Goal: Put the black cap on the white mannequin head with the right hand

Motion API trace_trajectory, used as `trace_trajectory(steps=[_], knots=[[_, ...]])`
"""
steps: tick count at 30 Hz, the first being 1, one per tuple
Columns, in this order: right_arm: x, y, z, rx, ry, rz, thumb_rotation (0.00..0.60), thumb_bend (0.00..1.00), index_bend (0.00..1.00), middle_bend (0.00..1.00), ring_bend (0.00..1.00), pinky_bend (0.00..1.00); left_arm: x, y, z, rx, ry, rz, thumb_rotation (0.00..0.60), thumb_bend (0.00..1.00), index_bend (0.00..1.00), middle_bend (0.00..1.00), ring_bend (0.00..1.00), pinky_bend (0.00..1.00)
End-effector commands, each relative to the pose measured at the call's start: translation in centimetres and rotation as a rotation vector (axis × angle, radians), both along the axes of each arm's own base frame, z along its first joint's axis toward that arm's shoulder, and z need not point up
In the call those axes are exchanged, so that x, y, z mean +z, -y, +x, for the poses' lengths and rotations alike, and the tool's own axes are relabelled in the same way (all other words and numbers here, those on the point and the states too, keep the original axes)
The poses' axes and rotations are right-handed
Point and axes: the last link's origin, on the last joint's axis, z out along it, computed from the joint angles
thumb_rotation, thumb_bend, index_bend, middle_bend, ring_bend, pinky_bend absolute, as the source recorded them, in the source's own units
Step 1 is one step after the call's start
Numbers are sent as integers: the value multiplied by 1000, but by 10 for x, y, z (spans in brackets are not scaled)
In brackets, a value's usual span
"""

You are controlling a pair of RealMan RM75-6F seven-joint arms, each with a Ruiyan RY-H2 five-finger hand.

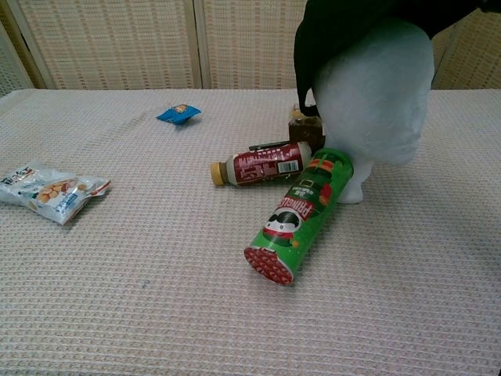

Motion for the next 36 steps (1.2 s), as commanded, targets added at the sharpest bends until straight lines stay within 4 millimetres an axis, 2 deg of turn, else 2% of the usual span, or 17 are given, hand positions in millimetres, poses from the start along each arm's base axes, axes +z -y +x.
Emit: trace_trajectory(steps=[1,16,25,28,33,35,36], knots=[[-3,-9,-5,11,-16,10,600,436,992,1000,1000,1000,-1,0,0,-1,0,-2,600,190,170,0,0,83],[-28,-42,-38,-34,-94,93,600,436,991,1000,1000,1000,0,1,2,-7,16,-6,600,222,167,0,0,86],[-38,-55,-51,-52,-114,126,600,436,991,1000,1000,1000,0,1,2,-5,23,-10,600,222,166,0,0,86],[-37,-57,-55,-58,-102,134,600,409,979,1000,1000,1000,1,1,2,-4,22,-8,600,221,167,0,0,85],[-35,-60,-58,-56,-98,128,600,368,885,1000,1000,1000,1,1,2,-2,22,-9,600,221,167,0,0,85],[-33,-64,-62,-54,-97,128,600,345,778,1000,1000,1000,0,1,2,-2,22,-10,600,221,167,0,0,85],[-32,-66,-64,-55,-100,132,600,330,680,1000,1000,1000,0,1,2,-2,21,-10,600,221,167,0,0,85]])
